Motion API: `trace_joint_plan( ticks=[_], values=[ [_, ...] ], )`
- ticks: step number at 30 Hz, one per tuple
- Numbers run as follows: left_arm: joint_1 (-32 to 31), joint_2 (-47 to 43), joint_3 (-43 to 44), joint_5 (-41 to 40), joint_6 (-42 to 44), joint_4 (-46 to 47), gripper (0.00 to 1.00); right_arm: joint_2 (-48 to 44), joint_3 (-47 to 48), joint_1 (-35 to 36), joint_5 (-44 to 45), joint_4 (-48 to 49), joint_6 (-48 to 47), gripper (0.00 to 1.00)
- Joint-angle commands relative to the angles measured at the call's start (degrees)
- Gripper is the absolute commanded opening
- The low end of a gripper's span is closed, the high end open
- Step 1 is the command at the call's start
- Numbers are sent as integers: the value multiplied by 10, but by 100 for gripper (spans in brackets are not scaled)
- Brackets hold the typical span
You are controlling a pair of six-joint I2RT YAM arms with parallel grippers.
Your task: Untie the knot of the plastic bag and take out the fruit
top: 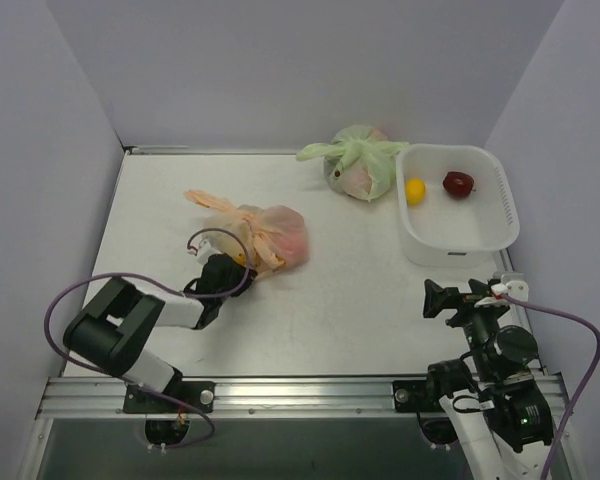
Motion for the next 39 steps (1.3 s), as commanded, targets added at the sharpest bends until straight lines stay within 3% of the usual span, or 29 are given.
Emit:
trace_joint_plan(
  ticks=[1,6,9,10,11,15,18,23,26,34,39],
  values=[
    [-71,-73,-55,32,-2,6,0,65,82,2,-10,-30,19,100],
    [-126,-215,-129,53,11,-72,0,181,160,2,-55,-90,38,100],
    [-135,-328,-137,44,24,-197,18,233,189,2,-137,-103,45,100],
    [-136,-360,-125,36,32,-240,28,247,194,2,-156,-105,50,100],
    [-140,-393,-116,24,47,-326,46,279,200,3,-171,-105,57,100],
    [-141,-561,-62,-44,80,-503,77,354,206,9,-220,-101,82,100],
    [-139,-594,-5,-66,117,-579,84,407,205,36,-211,-85,87,100],
    [-138,-524,118,-49,215,-630,89,512,222,180,-117,-46,93,100],
    [-138,-453,169,-8,287,-617,91,578,230,225,-112,1,106,100],
    [-137,-275,328,21,420,-606,89,719,249,265,-145,185,136,90],
    [-134,-204,338,53,441,-569,86,793,269,275,-163,234,142,87]
  ],
)
